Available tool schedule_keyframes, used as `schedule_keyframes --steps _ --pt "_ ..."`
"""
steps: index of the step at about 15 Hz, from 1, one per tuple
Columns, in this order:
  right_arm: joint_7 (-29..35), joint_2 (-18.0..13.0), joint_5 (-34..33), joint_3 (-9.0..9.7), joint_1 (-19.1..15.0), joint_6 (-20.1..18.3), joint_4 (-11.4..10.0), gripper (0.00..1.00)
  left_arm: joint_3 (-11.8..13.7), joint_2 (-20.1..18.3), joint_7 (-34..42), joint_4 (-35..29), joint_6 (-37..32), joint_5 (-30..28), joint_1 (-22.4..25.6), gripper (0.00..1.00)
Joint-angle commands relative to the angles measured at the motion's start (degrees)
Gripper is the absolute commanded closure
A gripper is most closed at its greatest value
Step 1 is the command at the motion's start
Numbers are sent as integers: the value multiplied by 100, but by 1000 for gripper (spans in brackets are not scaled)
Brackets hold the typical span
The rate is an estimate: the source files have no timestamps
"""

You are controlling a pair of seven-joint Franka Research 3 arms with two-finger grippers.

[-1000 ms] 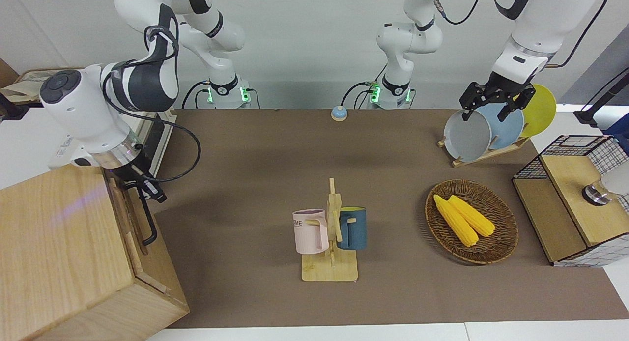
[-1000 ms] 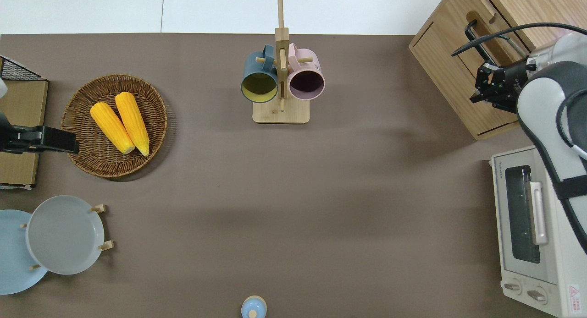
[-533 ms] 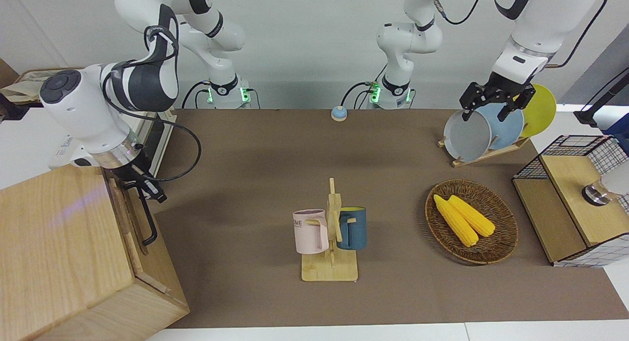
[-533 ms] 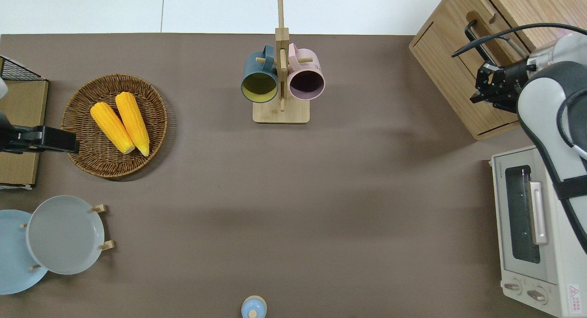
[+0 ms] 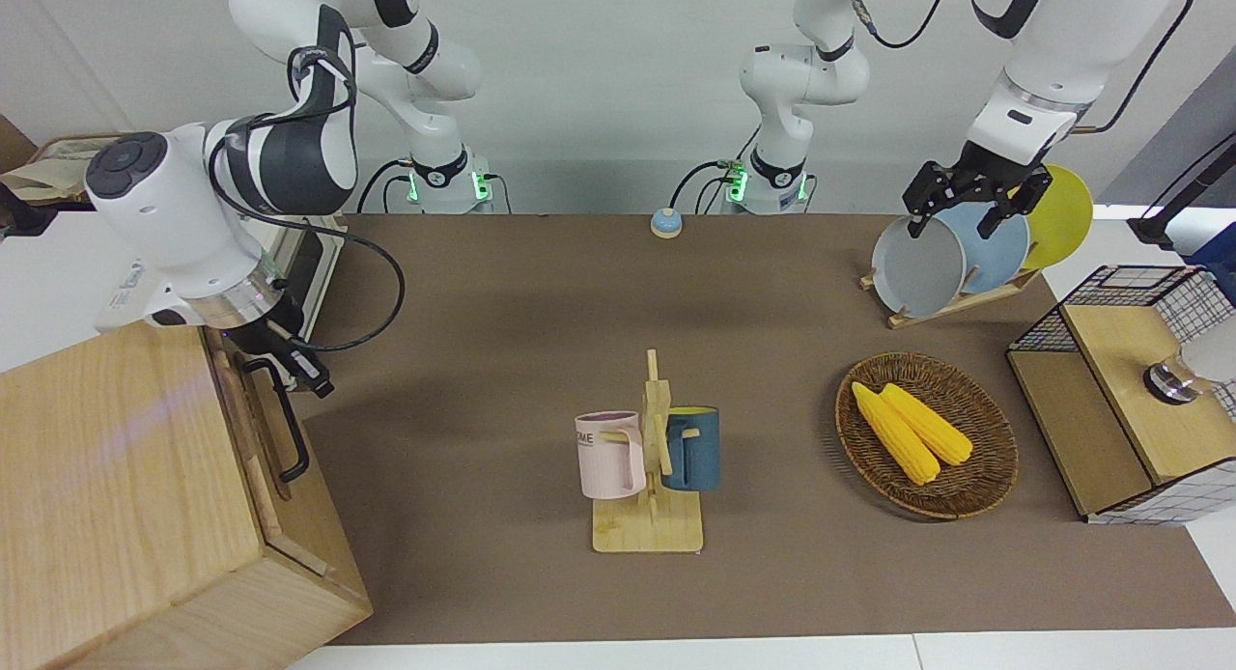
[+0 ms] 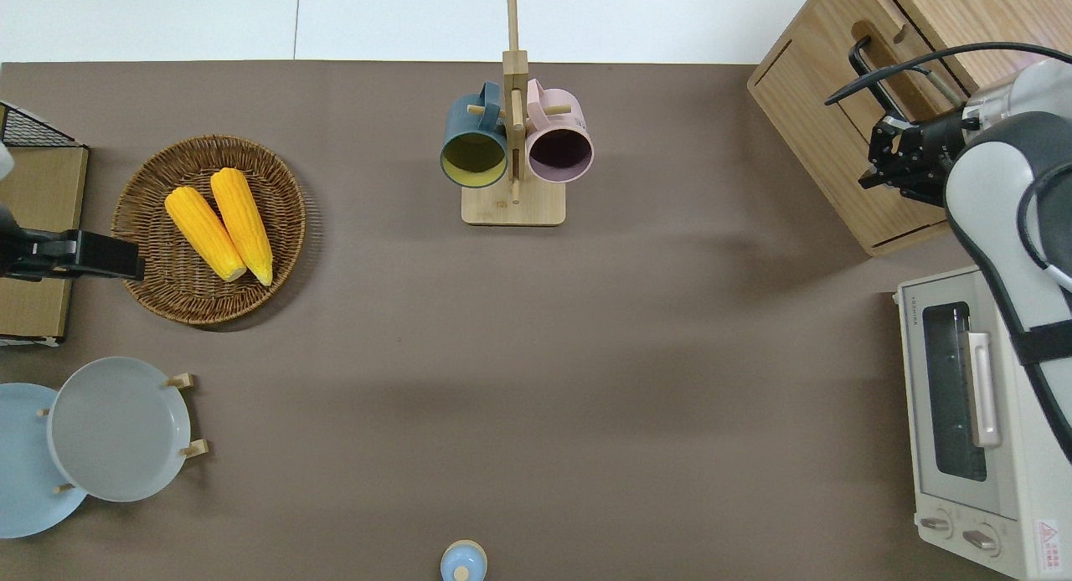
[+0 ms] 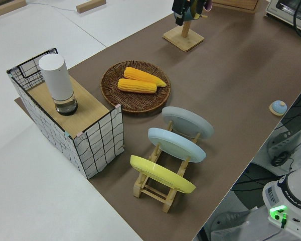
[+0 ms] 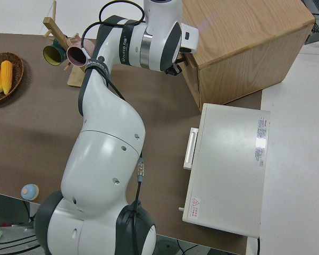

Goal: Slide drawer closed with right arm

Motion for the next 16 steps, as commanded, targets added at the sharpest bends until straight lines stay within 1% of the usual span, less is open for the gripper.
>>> schedule_keyframes --steps 1,3,5,8,9,10,11,13,14,16 --pt "-127 -69 -32 8 309 -329 35 1000 93 69 35 112 4 78 -99 5" --pt "-206 -139 -84 -1 432 -460 17 1000 93 69 35 112 4 78 -99 5" --pt "-530 -288 -338 -1 608 -549 -149 1000 93 69 35 112 4 87 -99 5" --pt "-769 -639 -453 -1 749 -610 -535 1000 93 69 35 112 4 87 -99 5" --pt "-865 -797 -541 -1 749 -611 -719 1000 93 69 35 112 4 78 -99 5" --pt "-1022 -955 -629 -1 819 -611 -886 1000 93 69 35 112 4 78 -99 5" --pt "-1215 -1096 -682 -27 863 -619 -1010 1000 93 69 35 112 4 78 -99 5" --pt "-1610 -1395 -691 -220 872 -794 -1247 1000 93 69 35 112 4 78 -99 2" --pt "-1856 -1535 -682 -273 864 -821 -1379 1000 93 69 35 112 4 78 -99 5" --pt "-2392 -1721 -674 -527 872 -856 -1512 1000 93 69 35 112 4 87 -99 2"
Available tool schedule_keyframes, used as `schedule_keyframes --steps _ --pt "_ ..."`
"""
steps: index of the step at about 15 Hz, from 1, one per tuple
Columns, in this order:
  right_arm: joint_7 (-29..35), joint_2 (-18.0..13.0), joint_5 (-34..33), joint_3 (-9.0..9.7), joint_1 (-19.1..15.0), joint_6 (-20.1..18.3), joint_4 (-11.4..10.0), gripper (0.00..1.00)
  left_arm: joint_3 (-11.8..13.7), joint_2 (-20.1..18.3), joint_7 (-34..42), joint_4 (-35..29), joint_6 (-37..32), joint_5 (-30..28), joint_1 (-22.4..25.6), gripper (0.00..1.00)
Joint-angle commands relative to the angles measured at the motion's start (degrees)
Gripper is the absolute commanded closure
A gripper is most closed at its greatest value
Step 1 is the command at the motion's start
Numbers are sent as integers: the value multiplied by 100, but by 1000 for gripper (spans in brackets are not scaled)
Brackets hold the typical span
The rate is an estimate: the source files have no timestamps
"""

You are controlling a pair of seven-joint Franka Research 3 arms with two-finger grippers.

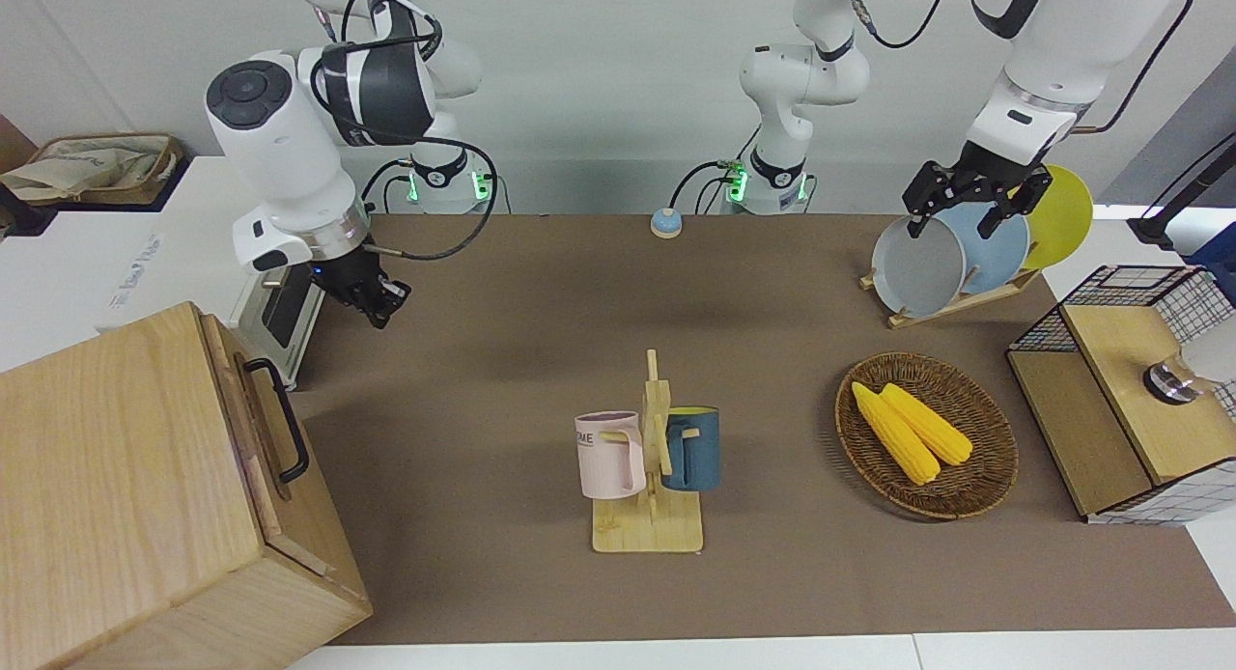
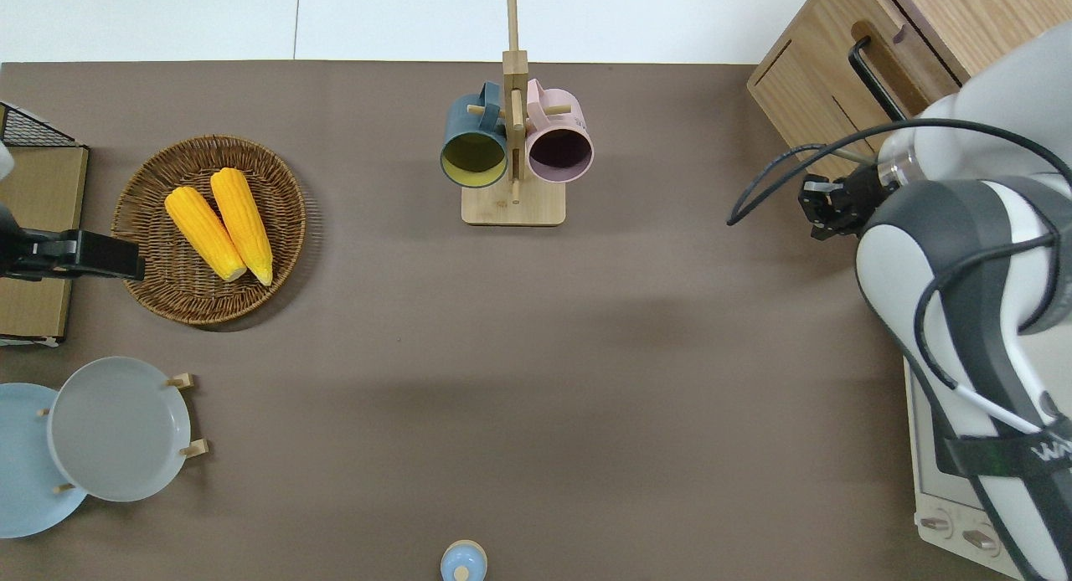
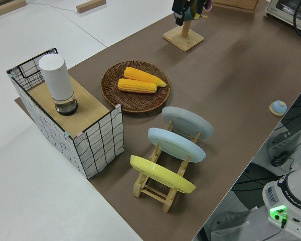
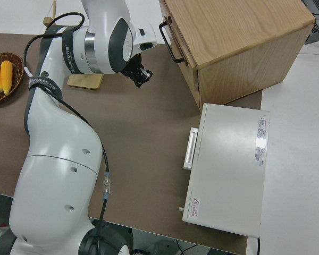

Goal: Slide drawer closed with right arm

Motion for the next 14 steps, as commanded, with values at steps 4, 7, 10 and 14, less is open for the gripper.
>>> schedule_keyframes --steps 4,7,10,14 --pt "-1651 -925 3 -531 -100 -175 -810 1000 93 69 35 112 4 78 -99 5" --pt "-1863 -1083 -58 -549 -127 -342 -802 1000 93 69 35 112 4 78 -99 5" --pt "-2266 -1172 -85 -549 -91 -351 -784 1000 93 69 35 112 4 78 -99 2" --pt "-2486 -1216 -382 -444 -30 -421 -679 1000 93 69 35 112 4 87 -99 2"
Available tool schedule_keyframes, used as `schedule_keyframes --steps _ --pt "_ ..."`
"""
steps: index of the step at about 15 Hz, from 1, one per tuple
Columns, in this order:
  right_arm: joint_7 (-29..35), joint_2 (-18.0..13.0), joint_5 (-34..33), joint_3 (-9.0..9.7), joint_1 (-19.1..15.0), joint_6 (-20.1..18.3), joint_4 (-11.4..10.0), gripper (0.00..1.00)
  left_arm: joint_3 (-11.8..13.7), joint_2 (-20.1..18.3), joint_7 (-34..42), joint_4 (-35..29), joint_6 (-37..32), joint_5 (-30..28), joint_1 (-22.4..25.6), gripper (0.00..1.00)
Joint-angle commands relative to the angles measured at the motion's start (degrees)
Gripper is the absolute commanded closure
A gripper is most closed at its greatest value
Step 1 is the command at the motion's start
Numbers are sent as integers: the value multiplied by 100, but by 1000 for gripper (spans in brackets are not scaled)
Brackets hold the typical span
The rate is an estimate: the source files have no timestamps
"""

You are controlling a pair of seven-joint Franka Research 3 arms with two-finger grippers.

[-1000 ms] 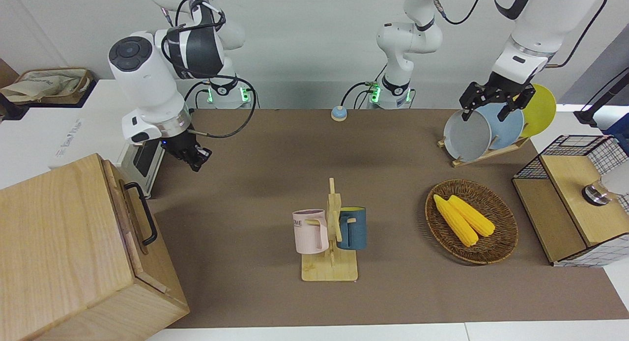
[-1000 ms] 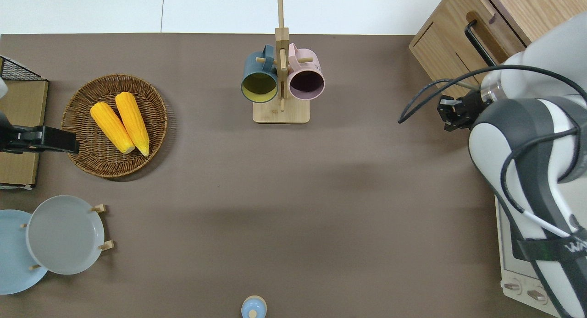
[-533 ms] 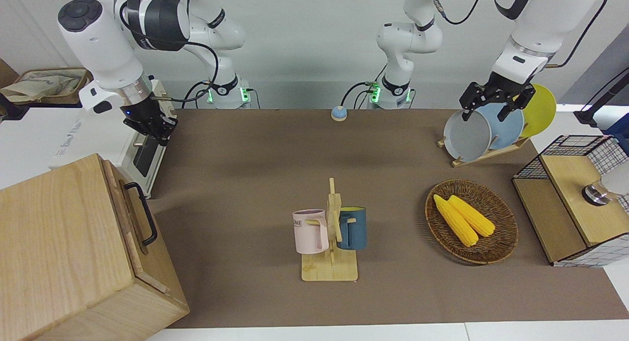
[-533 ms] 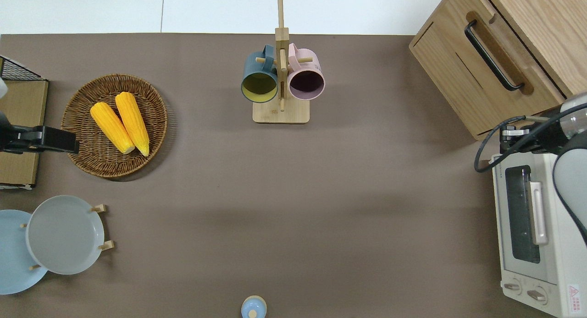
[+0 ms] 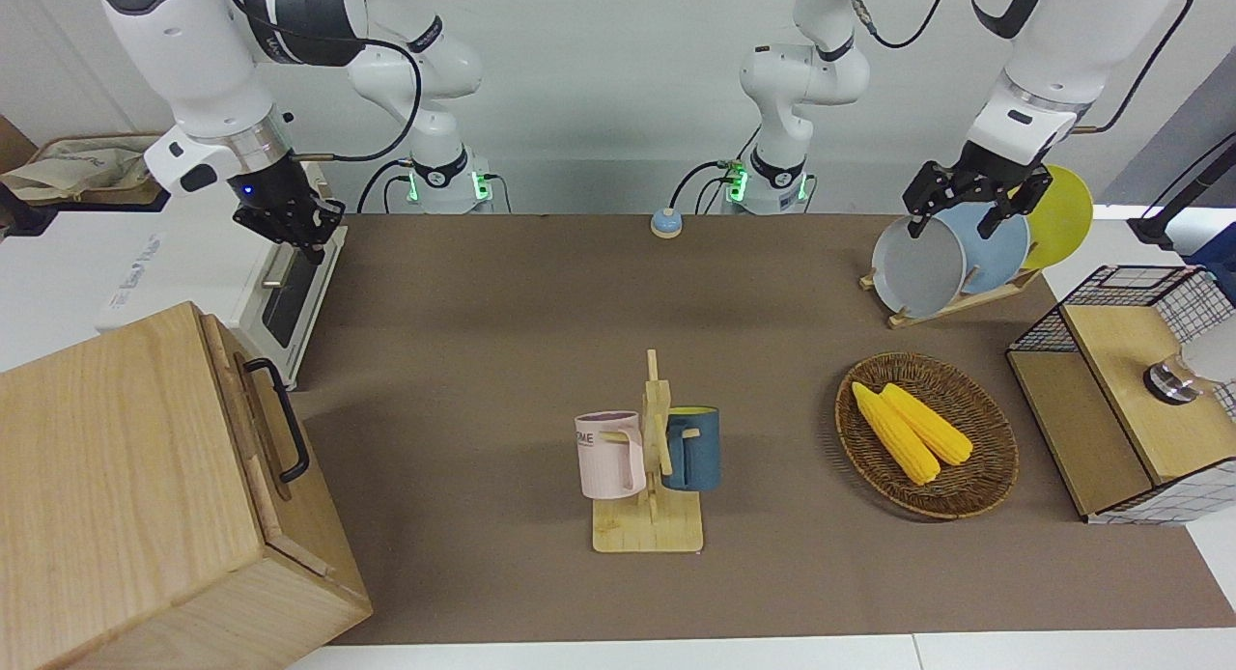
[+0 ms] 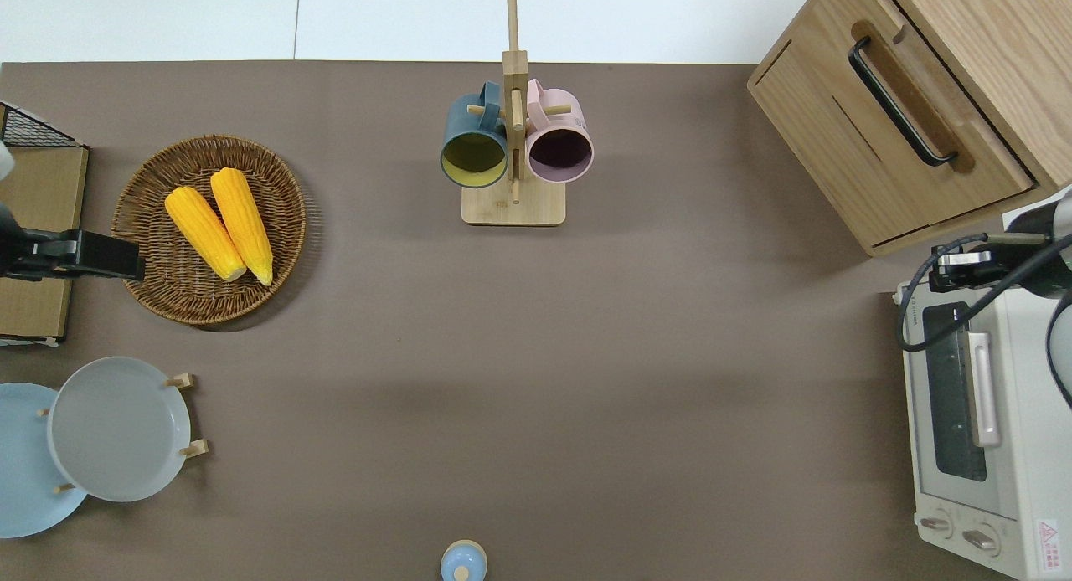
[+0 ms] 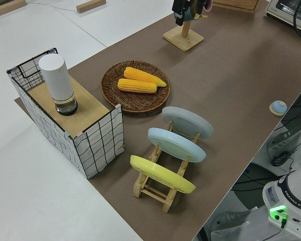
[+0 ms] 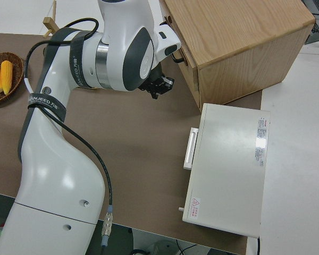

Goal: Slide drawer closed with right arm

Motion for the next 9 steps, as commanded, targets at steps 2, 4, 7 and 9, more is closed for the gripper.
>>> schedule_keyframes --steps 2,4,7,9 --pt "-179 -103 -430 241 48 -182 68 1000 93 69 35 112 4 78 -99 5" --pt "153 -42 -378 242 48 -209 165 913 93 69 35 112 4 87 -99 5" --pt "445 37 -360 242 56 -323 376 220 93 69 35 112 4 78 -99 2" --pt "446 99 -334 233 30 -411 464 15 93 69 35 112 4 87 -99 5"
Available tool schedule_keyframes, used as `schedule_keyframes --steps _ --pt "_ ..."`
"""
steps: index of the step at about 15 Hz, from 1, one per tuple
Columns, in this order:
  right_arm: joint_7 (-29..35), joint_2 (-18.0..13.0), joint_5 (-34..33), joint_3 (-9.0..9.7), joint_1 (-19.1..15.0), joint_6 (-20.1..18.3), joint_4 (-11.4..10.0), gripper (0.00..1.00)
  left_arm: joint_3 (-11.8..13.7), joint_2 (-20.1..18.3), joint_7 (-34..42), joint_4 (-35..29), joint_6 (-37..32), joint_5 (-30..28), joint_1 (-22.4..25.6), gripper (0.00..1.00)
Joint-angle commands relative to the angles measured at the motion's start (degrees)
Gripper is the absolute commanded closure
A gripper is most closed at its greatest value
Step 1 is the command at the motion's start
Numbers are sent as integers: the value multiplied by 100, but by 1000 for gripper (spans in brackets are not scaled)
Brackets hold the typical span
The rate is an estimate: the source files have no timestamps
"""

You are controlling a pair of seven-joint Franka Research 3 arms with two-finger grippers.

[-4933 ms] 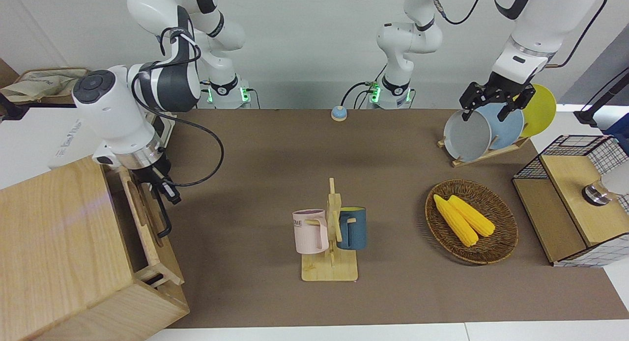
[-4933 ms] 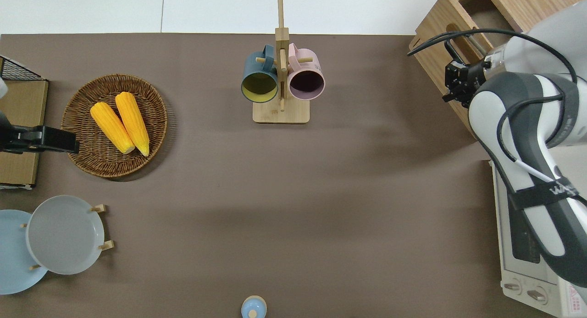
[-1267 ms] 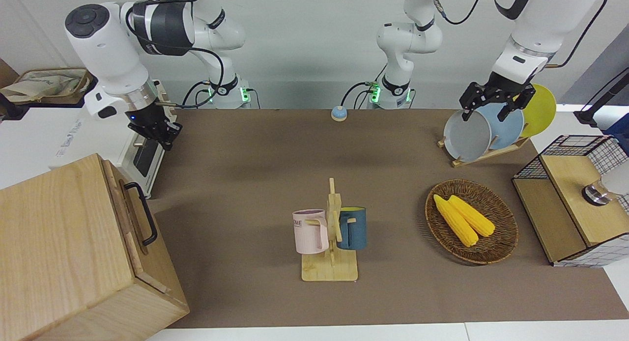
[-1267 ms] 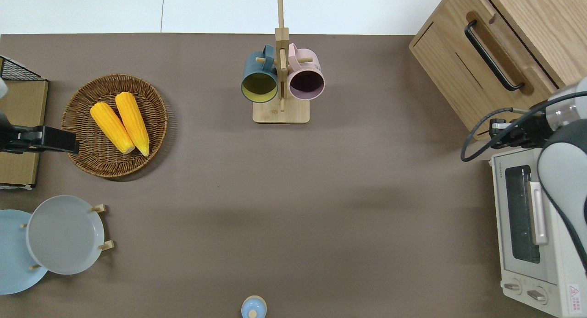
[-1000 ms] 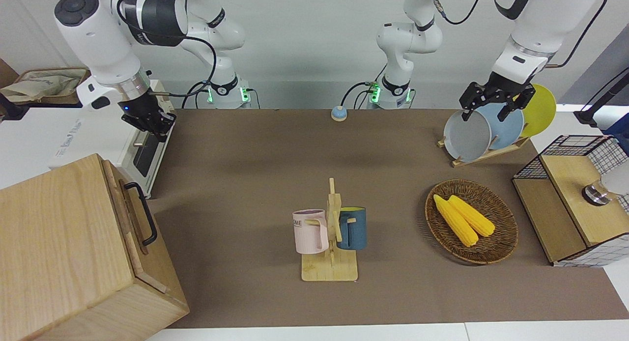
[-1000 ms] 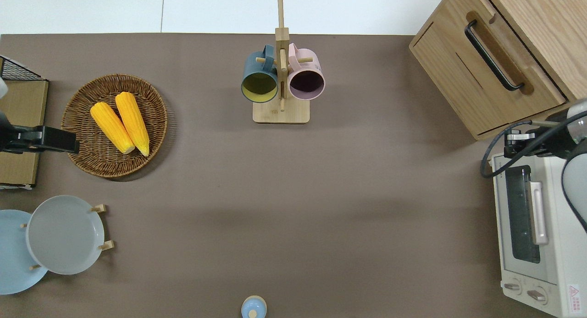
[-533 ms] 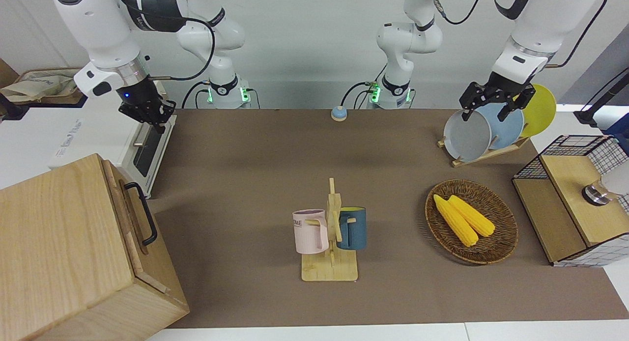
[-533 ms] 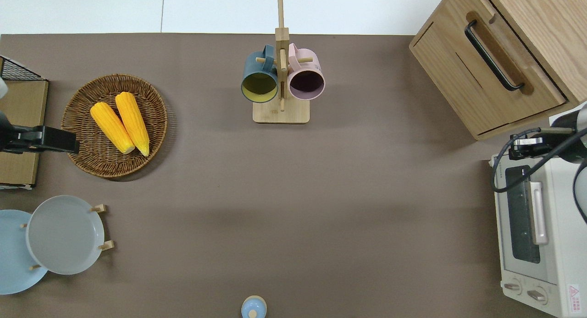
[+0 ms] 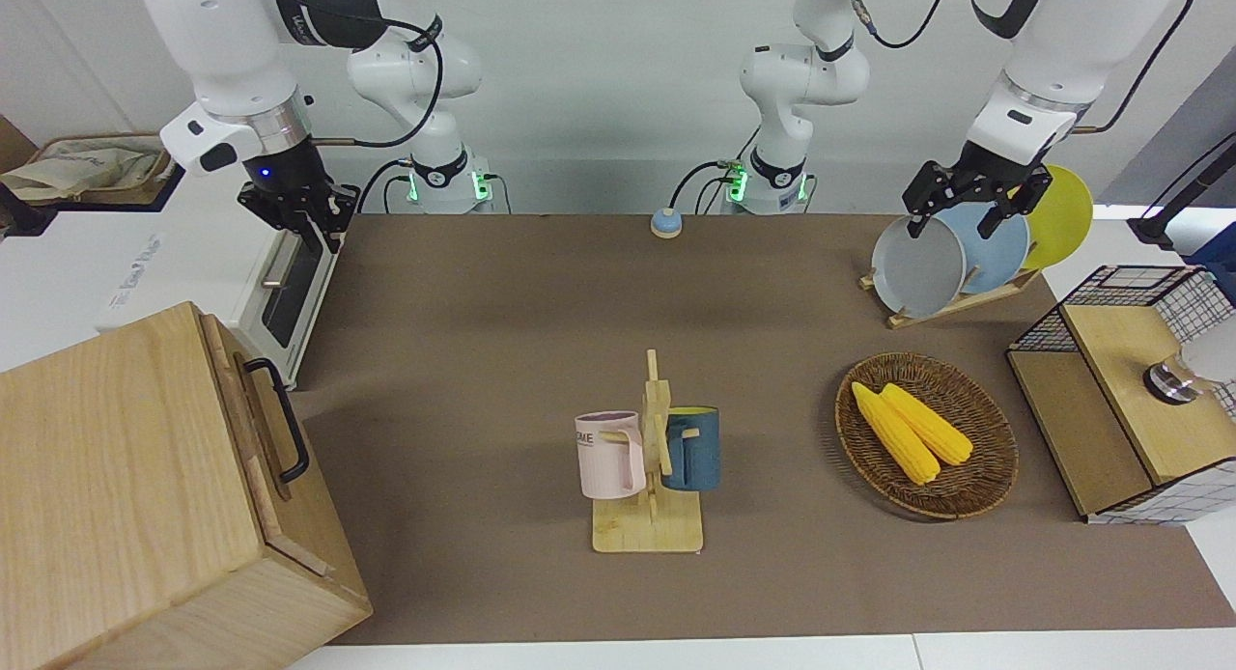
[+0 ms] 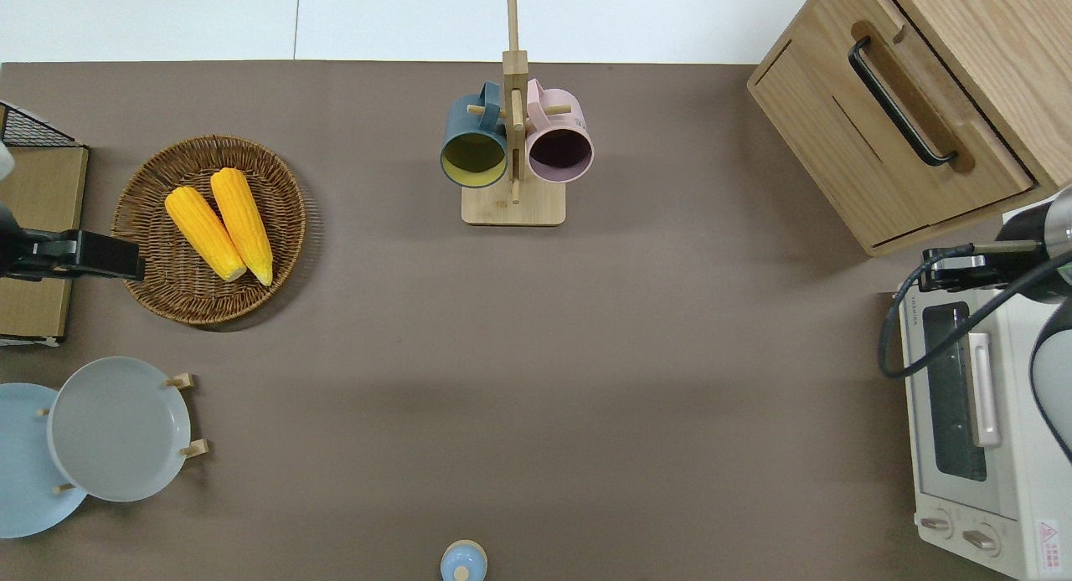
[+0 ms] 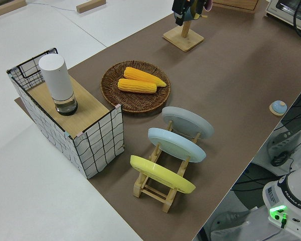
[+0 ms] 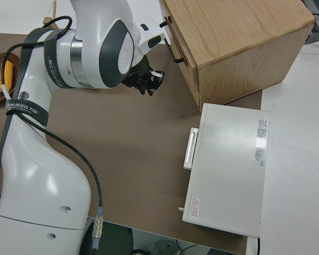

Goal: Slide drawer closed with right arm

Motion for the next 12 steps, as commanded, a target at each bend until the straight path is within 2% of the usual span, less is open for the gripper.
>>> schedule_keyframes --steps 1,5,8,12 --pt "155 160 48 9 -58 -237 321 13 93 69 35 112 4 87 -99 5" --pt "111 160 242 9 -119 -272 356 13 93 69 35 112 4 78 -99 5" --pt "102 283 146 9 -49 -377 602 13 93 69 35 112 4 78 -99 5" --pt "102 354 146 9 -31 -421 611 13 93 69 35 112 4 78 -99 5"
